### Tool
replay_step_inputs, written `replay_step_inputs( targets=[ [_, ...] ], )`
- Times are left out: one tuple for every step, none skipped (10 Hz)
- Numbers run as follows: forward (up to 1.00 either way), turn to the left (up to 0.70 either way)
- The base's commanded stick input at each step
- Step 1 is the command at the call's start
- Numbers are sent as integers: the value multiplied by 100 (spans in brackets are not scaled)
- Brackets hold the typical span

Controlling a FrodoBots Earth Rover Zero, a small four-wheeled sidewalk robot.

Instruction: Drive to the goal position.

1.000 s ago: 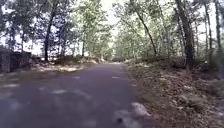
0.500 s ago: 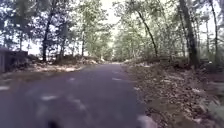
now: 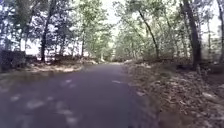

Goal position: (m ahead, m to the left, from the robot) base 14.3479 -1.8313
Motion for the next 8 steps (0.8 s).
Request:
replay_step_inputs(
  targets=[
    [70,0],
    [70,0],
    [70,0],
    [70,0],
    [70,0],
    [70,0],
    [70,0],
    [70,0]
  ],
)
